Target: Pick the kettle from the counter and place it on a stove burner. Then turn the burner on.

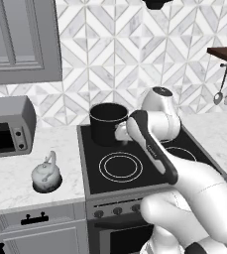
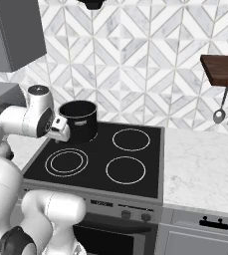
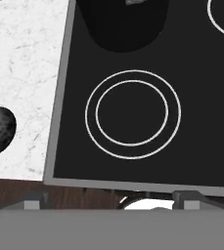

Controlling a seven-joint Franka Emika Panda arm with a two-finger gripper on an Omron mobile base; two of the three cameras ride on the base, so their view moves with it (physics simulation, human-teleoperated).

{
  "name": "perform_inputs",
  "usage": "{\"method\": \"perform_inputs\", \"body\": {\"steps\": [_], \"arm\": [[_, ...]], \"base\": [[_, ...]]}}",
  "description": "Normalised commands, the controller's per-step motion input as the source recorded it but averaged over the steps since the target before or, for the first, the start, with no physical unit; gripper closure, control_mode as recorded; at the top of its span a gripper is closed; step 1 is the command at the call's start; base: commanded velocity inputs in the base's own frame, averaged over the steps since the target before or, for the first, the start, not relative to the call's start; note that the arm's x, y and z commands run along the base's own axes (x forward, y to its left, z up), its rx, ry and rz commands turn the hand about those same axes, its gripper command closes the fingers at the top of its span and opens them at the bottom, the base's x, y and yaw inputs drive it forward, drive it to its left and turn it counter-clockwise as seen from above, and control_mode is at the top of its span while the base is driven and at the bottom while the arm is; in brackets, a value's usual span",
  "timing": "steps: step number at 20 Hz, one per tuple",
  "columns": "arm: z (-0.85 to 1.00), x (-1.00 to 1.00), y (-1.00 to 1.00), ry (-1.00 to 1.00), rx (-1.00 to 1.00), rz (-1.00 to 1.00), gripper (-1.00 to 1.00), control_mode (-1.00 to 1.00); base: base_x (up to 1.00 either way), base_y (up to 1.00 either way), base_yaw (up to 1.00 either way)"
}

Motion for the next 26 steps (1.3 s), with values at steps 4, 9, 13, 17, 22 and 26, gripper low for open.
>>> {"method": "perform_inputs", "body": {"steps": [4, 9, 13, 17, 22, 26], "arm": [[-0.34, -0.26, 0.63, 0.0, 0.25, -0.04, -1.0, -1.0], [-0.03, -0.18, 0.85, 0.04, 0.12, -0.01, -1.0, -1.0], [0.0, -0.01, 0.74, 0.22, 0.0, -0.04, -1.0, -1.0], [0.0, -0.07, 0.71, 0.12, 0.0, 0.0, -1.0, -1.0], [0.0, -0.03, 0.67, 0.01, 0.0, 0.0, -1.0, -1.0], [-0.08, 0.0, 0.64, 0.0, -0.01, 0.0, -1.0, -1.0]], "base": [[0.0, 0.0, 0.0], [0.0, 0.0, 0.0], [0.0, 0.0, 0.0], [0.0, 0.0, 0.0], [0.0, 0.0, 0.0], [0.0, 0.0, 0.0]]}}
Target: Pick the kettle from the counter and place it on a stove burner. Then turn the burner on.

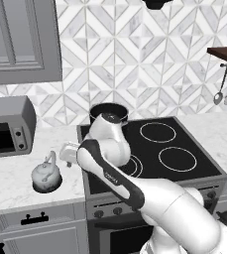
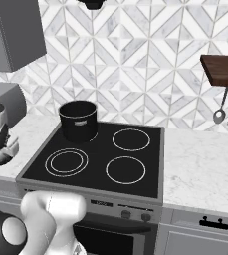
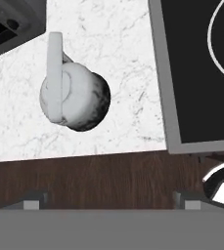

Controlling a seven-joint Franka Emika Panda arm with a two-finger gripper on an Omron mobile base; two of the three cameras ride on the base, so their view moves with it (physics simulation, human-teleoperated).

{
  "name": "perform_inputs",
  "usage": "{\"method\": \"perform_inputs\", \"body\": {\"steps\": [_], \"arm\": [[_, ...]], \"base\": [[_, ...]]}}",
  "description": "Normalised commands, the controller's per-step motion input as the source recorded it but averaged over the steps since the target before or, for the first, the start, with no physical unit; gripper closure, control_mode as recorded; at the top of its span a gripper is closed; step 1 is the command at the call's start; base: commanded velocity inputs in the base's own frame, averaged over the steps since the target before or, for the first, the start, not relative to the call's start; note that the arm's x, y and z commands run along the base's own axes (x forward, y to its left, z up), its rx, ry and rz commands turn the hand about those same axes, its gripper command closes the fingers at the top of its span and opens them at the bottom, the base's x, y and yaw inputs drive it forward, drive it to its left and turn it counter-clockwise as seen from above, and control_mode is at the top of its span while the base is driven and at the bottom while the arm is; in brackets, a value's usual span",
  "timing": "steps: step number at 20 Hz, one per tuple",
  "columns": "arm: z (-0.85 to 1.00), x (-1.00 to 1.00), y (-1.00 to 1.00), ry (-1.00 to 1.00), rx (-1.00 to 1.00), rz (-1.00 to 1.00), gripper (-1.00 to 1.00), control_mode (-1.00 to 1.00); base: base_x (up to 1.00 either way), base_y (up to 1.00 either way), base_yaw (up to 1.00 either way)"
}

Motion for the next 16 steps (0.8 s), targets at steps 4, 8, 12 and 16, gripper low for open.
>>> {"method": "perform_inputs", "body": {"steps": [4, 8, 12, 16], "arm": [[-0.15, 0.0, 0.58, 0.0, -0.03, 0.0, -1.0, -1.0], [-0.06, 0.08, 0.46, 0.0, -0.02, 0.0, -1.0, -1.0], [-0.01, 0.22, 0.26, 0.0, 0.0, -0.03, -1.0, -1.0], [-0.03, 0.27, 0.17, 0.0, 0.0, -0.05, -1.0, -1.0]], "base": [[0.0, 0.0, 0.0], [0.0, 0.0, 0.0], [0.0, 0.0, 0.0], [0.0, 0.0, 0.0]]}}
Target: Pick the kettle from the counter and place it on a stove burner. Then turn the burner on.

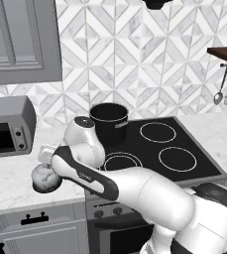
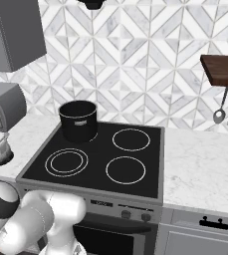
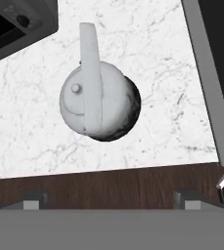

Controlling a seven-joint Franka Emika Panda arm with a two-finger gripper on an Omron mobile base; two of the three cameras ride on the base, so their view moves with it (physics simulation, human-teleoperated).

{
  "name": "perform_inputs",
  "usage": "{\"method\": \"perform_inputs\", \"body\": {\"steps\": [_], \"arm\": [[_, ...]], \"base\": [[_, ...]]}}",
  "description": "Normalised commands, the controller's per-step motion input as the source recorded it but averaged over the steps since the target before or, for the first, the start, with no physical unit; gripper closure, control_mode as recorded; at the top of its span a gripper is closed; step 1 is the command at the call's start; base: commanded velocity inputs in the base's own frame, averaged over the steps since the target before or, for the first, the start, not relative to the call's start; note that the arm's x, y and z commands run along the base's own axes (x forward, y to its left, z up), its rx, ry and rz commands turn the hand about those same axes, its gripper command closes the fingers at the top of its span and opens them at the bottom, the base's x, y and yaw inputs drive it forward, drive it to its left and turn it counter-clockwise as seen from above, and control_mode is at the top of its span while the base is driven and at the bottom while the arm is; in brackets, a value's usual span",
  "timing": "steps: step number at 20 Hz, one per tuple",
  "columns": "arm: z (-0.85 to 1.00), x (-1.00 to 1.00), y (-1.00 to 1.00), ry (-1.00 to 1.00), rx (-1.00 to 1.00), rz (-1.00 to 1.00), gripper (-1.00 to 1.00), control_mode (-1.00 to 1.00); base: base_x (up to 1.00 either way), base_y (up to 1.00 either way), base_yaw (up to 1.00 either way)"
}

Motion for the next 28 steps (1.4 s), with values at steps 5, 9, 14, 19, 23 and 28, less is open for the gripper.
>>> {"method": "perform_inputs", "body": {"steps": [5, 9, 14, 19, 23, 28], "arm": [[-0.13, 0.27, 0.18, 0.0, 0.0, -0.06, -1.0, -1.0], [-0.22, 0.24, 0.11, 0.0, 0.0, -0.05, -1.0, -1.0], [-0.22, 0.27, 0.1, 0.0, 0.0, -0.05, -1.0, -1.0], [-0.17, 0.29, 0.11, 0.0, 0.0, -0.03, -1.0, -1.0], [-0.17, 0.29, 0.13, 0.0, 0.0, -0.02, -1.0, -1.0], [-0.15, 0.25, 0.13, 0.0, 0.0, -0.01, -1.0, -1.0]], "base": [[0.0, 0.0, 0.0], [0.0, 0.0, 0.0], [0.0, 0.0, 0.0], [0.0, 0.0, 0.0], [0.0, 0.0, 0.0], [0.0, 0.0, 0.0]]}}
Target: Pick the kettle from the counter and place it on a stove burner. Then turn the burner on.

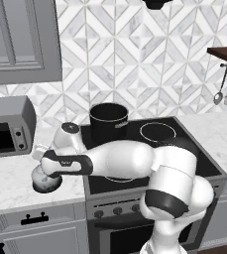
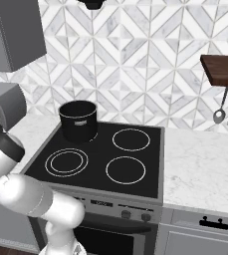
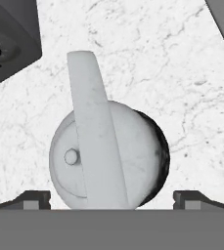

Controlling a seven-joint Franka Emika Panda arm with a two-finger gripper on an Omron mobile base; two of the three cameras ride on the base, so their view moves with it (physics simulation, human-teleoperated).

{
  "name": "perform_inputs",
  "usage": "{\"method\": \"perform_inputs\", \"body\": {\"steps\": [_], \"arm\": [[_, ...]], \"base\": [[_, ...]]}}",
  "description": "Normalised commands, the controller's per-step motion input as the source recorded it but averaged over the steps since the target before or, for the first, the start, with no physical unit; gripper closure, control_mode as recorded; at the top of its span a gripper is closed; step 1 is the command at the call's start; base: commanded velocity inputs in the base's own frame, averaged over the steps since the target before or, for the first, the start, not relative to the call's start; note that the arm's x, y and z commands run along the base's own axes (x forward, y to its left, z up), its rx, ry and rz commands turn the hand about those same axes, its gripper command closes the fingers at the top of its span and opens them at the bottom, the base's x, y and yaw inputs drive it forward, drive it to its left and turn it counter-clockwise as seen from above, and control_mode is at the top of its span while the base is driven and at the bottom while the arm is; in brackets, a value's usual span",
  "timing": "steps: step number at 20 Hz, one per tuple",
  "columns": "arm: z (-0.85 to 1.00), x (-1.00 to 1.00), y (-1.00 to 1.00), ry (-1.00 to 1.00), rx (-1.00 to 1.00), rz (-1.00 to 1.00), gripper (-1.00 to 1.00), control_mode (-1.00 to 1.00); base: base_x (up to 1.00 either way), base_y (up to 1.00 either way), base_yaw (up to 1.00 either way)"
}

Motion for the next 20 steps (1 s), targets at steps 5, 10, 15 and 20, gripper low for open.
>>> {"method": "perform_inputs", "body": {"steps": [5, 10, 15, 20], "arm": [[-0.13, 0.21, 0.12, 0.0, 0.0, -0.01, -1.0, -1.0], [-0.01, -0.03, 0.12, 0.0, 0.0, -0.01, -1.0, -1.0], [0.07, -0.16, 0.02, 0.0, 0.0, -0.05, -1.0, -1.0], [0.02, -0.06, 0.0, 0.0, 0.0, -0.07, -1.0, -1.0]], "base": [[0.0, 0.0, 0.0], [0.0, 0.0, 0.0], [0.0, 0.0, 0.0], [0.0, 0.0, 0.0]]}}
